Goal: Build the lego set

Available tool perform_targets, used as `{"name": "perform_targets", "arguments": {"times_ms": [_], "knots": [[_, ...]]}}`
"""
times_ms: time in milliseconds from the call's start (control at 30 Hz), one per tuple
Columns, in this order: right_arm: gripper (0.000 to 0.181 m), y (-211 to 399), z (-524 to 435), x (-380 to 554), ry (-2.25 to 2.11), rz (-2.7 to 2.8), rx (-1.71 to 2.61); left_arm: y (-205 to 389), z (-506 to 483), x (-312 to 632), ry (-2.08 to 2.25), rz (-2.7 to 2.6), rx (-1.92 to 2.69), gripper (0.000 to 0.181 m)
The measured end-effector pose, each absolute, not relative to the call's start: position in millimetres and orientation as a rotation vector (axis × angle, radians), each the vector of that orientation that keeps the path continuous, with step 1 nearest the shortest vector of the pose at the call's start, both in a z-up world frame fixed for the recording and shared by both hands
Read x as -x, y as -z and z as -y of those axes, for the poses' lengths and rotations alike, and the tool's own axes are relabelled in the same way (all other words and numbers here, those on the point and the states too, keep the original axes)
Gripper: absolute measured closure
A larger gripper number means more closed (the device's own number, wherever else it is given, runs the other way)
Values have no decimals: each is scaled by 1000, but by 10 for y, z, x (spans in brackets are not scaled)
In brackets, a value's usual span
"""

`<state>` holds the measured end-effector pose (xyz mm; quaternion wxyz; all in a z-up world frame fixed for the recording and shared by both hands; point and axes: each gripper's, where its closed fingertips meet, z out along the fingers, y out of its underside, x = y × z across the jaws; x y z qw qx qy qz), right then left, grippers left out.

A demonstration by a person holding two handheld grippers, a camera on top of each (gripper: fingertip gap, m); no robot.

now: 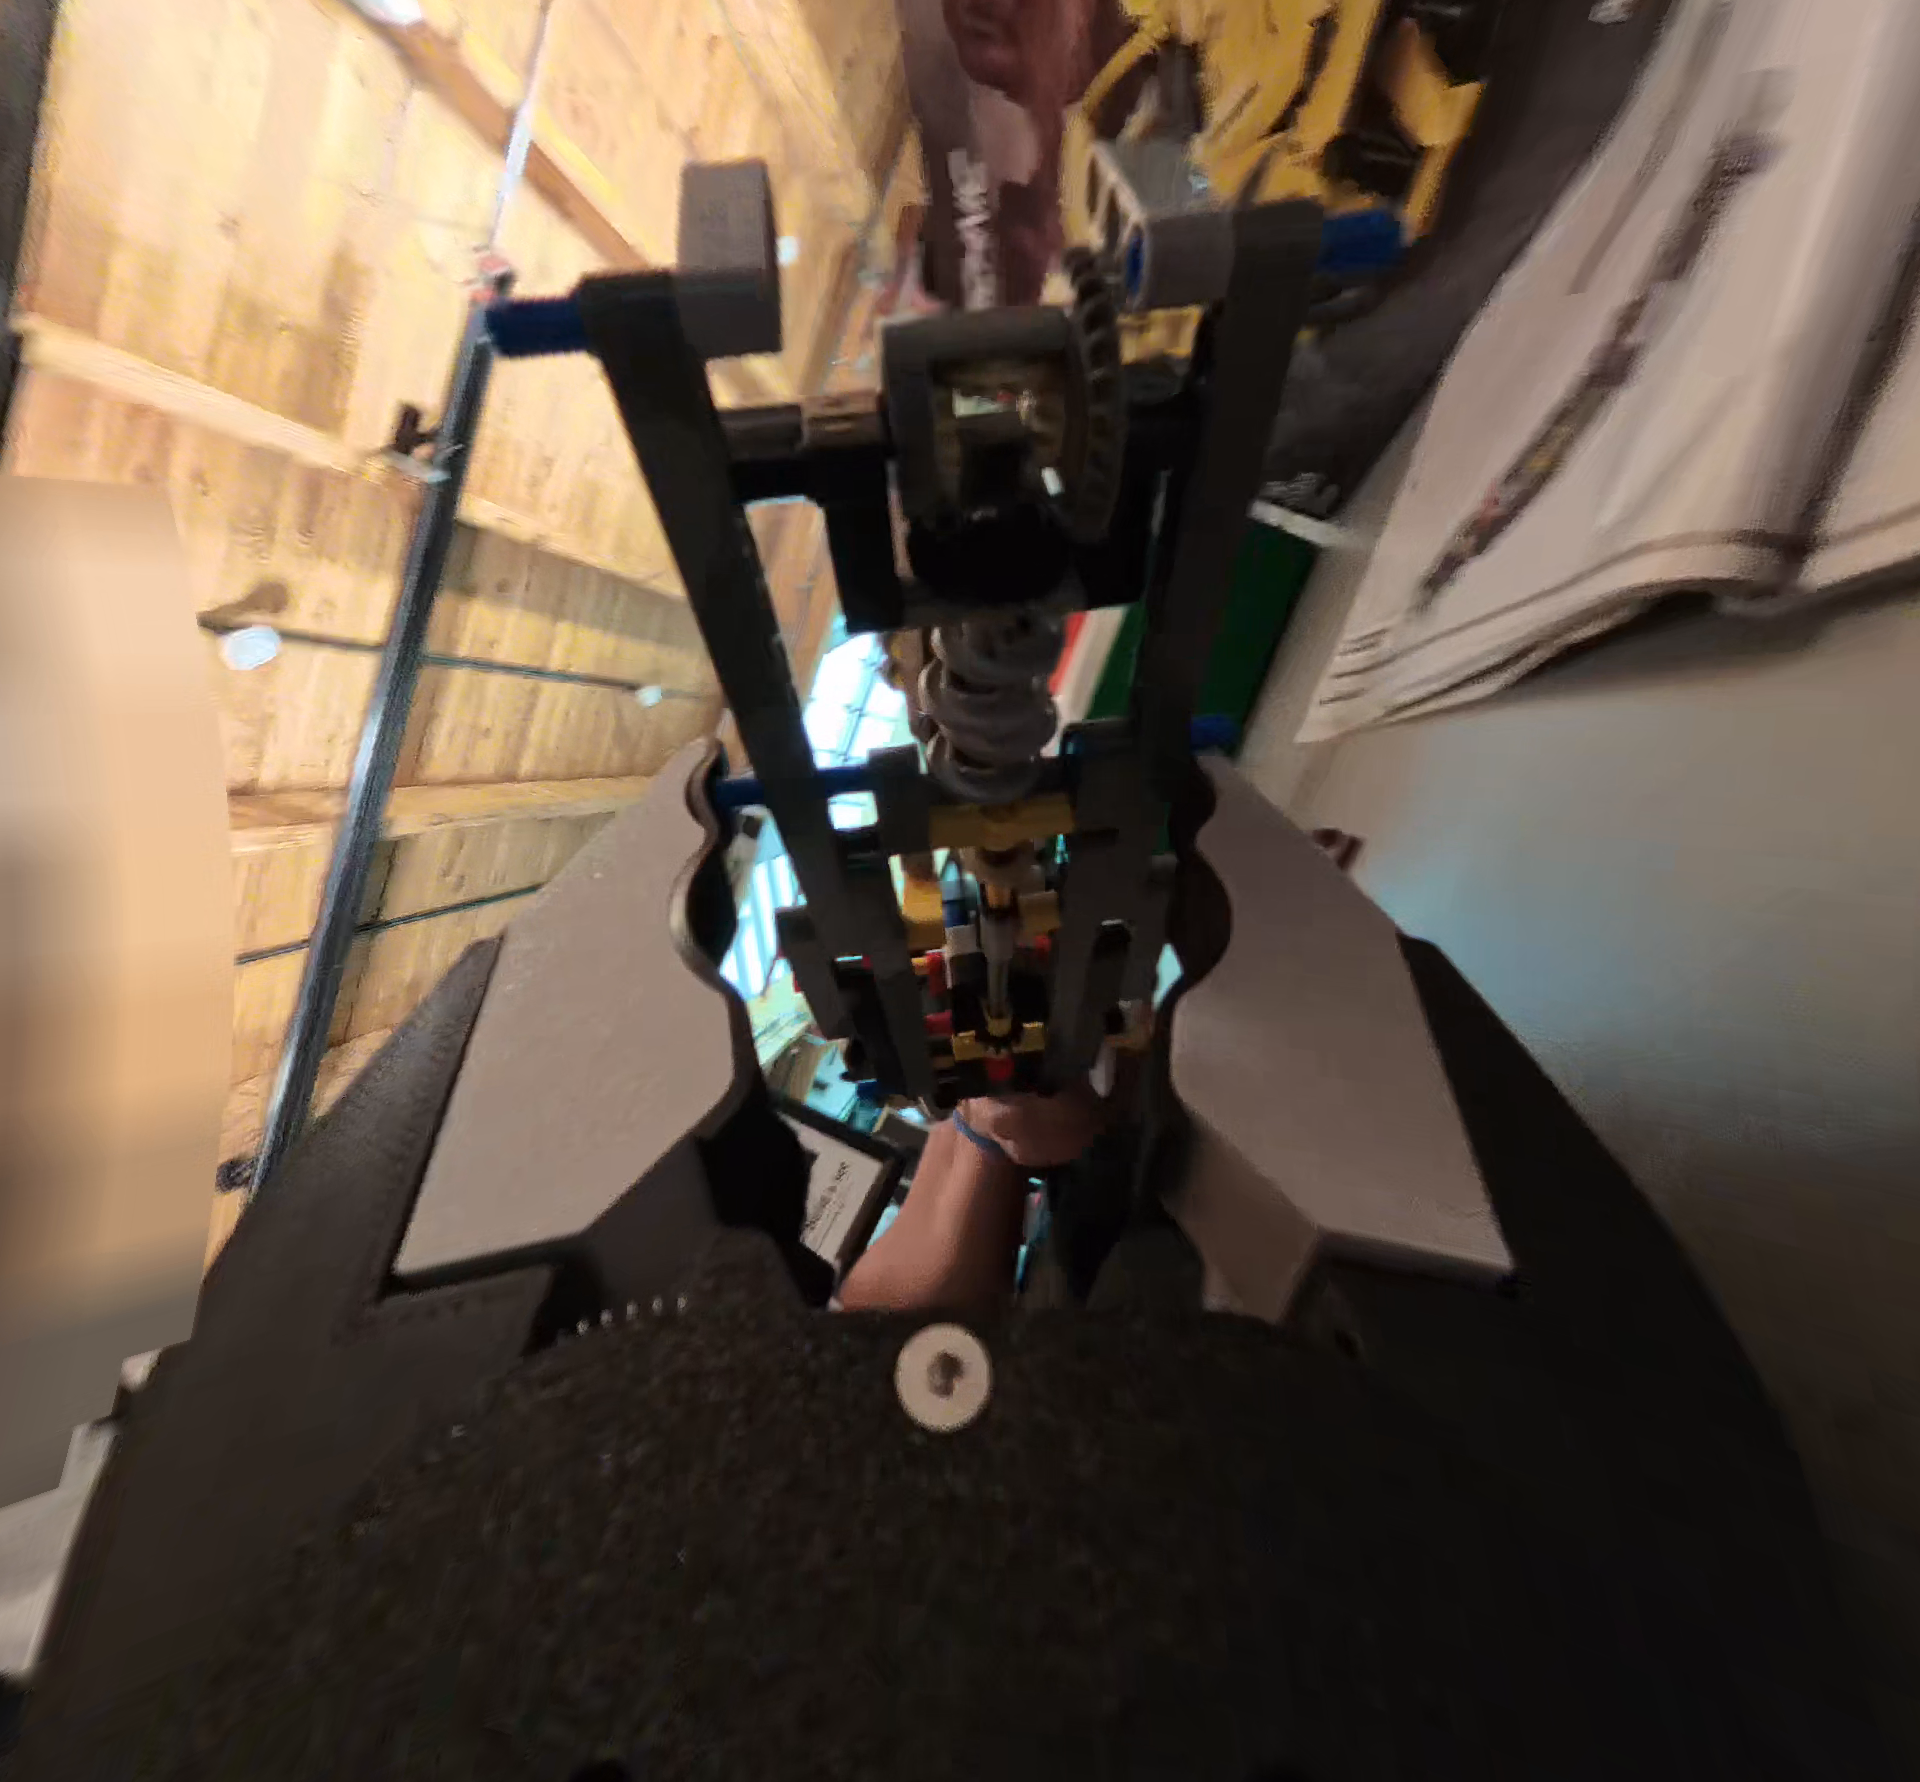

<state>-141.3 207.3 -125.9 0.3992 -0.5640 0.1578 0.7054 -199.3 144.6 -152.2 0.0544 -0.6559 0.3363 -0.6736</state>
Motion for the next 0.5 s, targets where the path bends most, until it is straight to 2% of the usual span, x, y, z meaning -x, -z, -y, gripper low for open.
{"name": "perform_targets", "arguments": {"times_ms": [200, 267, 433, 500], "knots": [[98, 829, -1900, 1401, -1783, -132, 1276, 1405, -1204, 1824, 1849, -1204, 1824, 119], [100, 648, -1790, 1384, -1839, -52, 1186, 1339, -1146, 1768, 1812, -1240, 1781, 134], [100, 554, -1682, 1394, -1810, 98, 1183, 1359, -1097, 1704, 1614, -1378, 1714, 134], [100, 557, -1665, 1414, -1798, 138, 1207, 1309, -1192, 1733, 1618, -1357, 1718, 126]]}}
